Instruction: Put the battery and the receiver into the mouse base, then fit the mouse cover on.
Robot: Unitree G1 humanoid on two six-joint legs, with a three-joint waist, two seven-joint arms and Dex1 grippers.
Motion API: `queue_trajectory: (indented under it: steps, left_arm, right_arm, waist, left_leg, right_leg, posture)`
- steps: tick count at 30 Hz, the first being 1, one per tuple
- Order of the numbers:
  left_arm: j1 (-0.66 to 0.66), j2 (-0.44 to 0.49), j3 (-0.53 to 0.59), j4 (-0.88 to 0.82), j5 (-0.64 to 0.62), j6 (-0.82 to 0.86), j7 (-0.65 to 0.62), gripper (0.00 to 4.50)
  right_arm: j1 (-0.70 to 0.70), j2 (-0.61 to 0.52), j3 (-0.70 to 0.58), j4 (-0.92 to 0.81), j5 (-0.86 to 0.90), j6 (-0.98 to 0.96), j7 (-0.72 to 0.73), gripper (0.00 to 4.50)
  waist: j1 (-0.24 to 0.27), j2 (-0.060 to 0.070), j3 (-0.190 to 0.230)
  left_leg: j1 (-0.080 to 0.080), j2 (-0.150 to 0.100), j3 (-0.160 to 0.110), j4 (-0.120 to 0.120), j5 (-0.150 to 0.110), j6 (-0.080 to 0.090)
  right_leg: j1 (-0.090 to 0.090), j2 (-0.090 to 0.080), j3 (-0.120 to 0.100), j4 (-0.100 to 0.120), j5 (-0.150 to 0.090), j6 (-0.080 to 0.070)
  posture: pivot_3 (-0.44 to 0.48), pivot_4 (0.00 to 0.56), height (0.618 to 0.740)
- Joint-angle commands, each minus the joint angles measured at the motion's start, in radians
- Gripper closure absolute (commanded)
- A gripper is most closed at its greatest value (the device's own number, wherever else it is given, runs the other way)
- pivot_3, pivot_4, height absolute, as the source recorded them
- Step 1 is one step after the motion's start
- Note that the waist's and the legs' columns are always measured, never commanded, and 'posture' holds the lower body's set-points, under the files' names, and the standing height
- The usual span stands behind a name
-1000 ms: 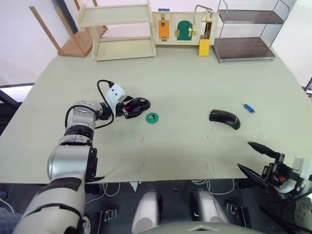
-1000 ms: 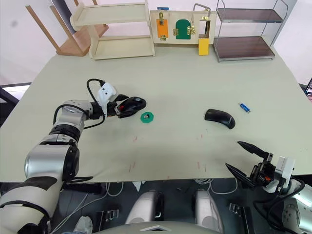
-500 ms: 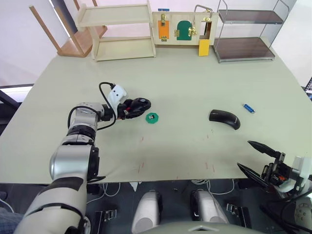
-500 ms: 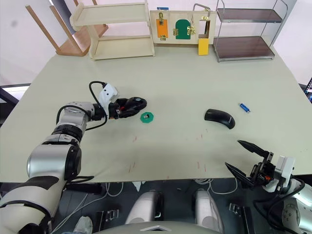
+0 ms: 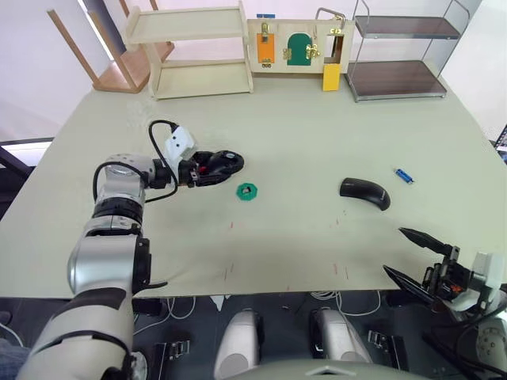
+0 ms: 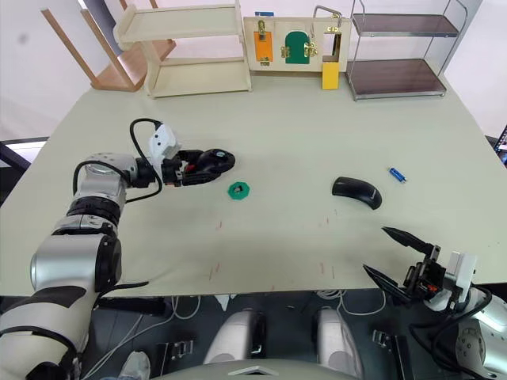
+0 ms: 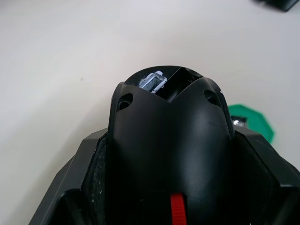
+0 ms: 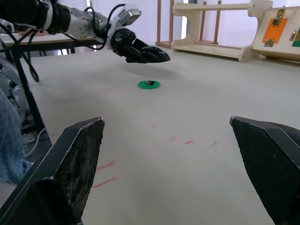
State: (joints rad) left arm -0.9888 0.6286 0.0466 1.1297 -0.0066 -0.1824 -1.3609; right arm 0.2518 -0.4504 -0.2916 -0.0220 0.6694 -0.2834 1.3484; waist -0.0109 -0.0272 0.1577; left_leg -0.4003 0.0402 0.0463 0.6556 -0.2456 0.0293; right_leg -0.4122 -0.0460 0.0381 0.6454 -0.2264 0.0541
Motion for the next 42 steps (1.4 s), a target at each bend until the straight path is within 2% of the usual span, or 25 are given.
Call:
queue_trajectory:
  steps: [1,6,10,16,20,25,29,42]
  left_arm:
    - [0.025,0.021,-0.011,-0.147,-0.030,0.031,-0.040,1.56]
    - [0.125,0.009,-0.046,-0.442,-0.040,0.164,-0.001,1.56]
    - [0.245,-0.018,-0.094,-0.759,-0.051,0.316,0.049,1.56]
    - [0.386,-0.059,-0.171,-1.085,-0.087,0.499,0.109,1.56]
    - [0.454,-0.084,-0.234,-1.206,-0.094,0.582,0.157,1.56]
    - [0.525,-0.117,-0.312,-1.263,-0.067,0.590,0.224,1.56]
    - [0.553,-0.094,-0.351,-1.233,-0.047,0.527,0.228,1.56]
    - [0.546,-0.120,-0.412,-1.127,-0.037,0.422,0.218,1.56]
  right_arm:
    - [-0.005,-0.023,-0.017,-0.032,0.030,0.009,0.017,0.00]
    - [-0.012,-0.043,-0.015,-0.037,0.041,0.032,0.028,0.00]
    - [-0.025,-0.060,-0.019,-0.029,0.042,0.044,0.034,0.00]
    - [-0.036,-0.074,-0.020,-0.028,0.045,0.056,0.036,0.00]
    - [-0.036,-0.075,-0.022,-0.027,0.041,0.060,0.036,0.00]
    - [-0.035,-0.077,-0.023,-0.036,0.040,0.067,0.028,0.00]
    - [-0.032,-0.083,-0.027,-0.036,0.039,0.069,0.030,0.00]
    - [-0.027,-0.106,-0.032,-0.022,0.023,0.077,0.017,0.00]
  waist:
    - [0.000,0.000,0.000]
    - [-0.001,0.000,0.000]
    - [-0.001,0.000,0.000]
    - [0.000,0.001,0.000]
    - [0.000,0.001,0.000]
    - [0.000,0.001,0.000]
    - [0.000,0.001,0.000]
    - [0.005,0.001,0.000]
  left_leg:
    - [0.000,0.000,0.000,0.000,0.000,0.000]
    - [0.000,0.000,0.000,0.000,0.000,0.000]
    - [0.000,0.000,0.000,0.002,0.000,0.000]
    - [0.000,0.000,0.000,0.006,0.000,0.000]
    - [0.001,0.000,0.000,0.011,0.000,0.000]
    - [0.001,0.000,0.000,0.012,0.000,0.000]
    - [0.001,0.000,0.000,0.012,0.000,0.000]
    - [0.001,0.000,0.000,0.012,0.000,0.000]
  right_leg:
    - [0.000,0.000,0.000,0.000,0.000,0.000]
    - [0.000,0.000,0.001,0.001,0.000,0.000]
    - [0.000,0.000,0.001,0.002,0.000,0.000]
    - [0.000,0.000,0.002,0.005,0.000,0.000]
    - [0.000,0.000,0.002,0.011,-0.001,-0.001]
    - [0.000,0.000,0.003,0.012,-0.004,-0.003]
    - [0.000,0.000,0.003,0.012,-0.004,-0.003]
    - [0.000,0.000,0.003,0.012,-0.004,-0.003]
  posture:
    - [0.000,0.150,0.740]
    - [0.000,0.150,0.740]
    - [0.000,0.150,0.740]
    - [0.000,0.150,0.740]
    - [0.000,0.150,0.740]
    - [0.000,0.150,0.740]
    - [0.000,0.150,0.740]
    - [0.000,0.150,0.740]
